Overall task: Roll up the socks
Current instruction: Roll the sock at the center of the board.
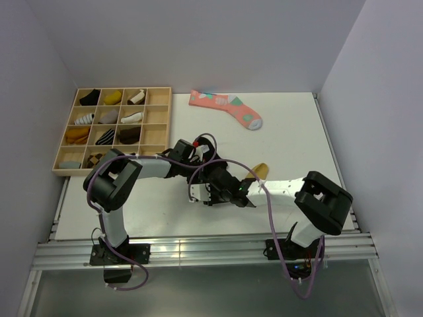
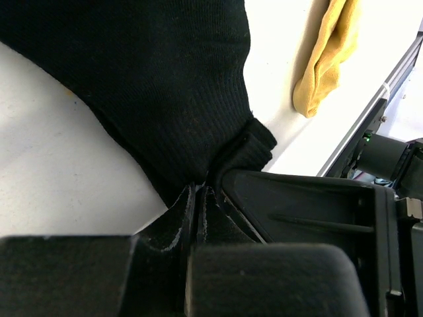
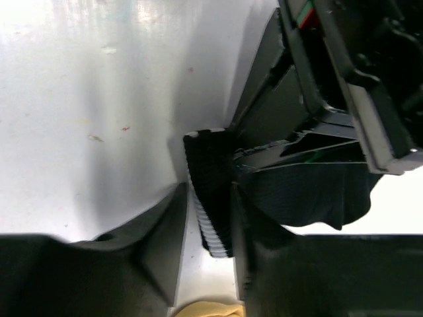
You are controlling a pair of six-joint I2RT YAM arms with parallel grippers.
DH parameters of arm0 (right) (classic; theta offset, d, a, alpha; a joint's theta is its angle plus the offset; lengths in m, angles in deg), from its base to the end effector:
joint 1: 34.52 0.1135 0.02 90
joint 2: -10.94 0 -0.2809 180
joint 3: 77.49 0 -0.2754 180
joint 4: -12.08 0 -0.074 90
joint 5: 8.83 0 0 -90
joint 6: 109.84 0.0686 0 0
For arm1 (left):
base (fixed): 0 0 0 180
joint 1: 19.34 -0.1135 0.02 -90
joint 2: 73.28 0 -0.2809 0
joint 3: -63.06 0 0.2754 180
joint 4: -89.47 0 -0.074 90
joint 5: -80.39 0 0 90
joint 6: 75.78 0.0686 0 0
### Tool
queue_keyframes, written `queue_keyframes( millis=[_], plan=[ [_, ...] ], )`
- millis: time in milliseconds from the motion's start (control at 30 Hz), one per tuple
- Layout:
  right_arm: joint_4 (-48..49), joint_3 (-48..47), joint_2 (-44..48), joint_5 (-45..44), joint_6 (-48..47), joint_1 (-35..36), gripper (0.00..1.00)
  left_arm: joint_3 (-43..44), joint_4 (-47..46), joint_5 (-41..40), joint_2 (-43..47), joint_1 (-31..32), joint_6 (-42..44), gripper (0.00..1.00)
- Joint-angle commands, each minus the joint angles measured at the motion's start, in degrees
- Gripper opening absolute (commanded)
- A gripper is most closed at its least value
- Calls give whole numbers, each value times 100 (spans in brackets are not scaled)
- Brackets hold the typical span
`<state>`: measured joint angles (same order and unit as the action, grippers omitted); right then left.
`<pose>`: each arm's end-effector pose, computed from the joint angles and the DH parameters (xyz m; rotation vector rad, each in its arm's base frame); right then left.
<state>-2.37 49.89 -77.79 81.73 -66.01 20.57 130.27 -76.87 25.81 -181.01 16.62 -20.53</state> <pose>0.1865 0.2684 0.1219 -1.9005 1.5539 0.0804 0.2931 -0.2617 0.0968 0.3100 2.7219 -1.2193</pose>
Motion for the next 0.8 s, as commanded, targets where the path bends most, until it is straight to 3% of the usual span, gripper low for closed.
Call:
queue_keyframes(
  millis=[0,167,267,567,767],
  plan=[
    [90,48,-145,-179,29,-104,36,-330,701,-334,-153,51,231,0],
    [-524,-372,-127,346,231,-393,22,-444,481,-255,-82,42,91,0],
    [-1069,-662,-110,717,302,-543,18,-541,358,-412,14,33,-94,1],
    [-2493,-1436,-399,2140,521,-1114,14,-1138,-582,-870,603,16,-832,7],
    [-3240,-1919,-821,2975,565,-1465,11,-1595,-1057,-1546,1218,16,-1122,18]
  ],
)
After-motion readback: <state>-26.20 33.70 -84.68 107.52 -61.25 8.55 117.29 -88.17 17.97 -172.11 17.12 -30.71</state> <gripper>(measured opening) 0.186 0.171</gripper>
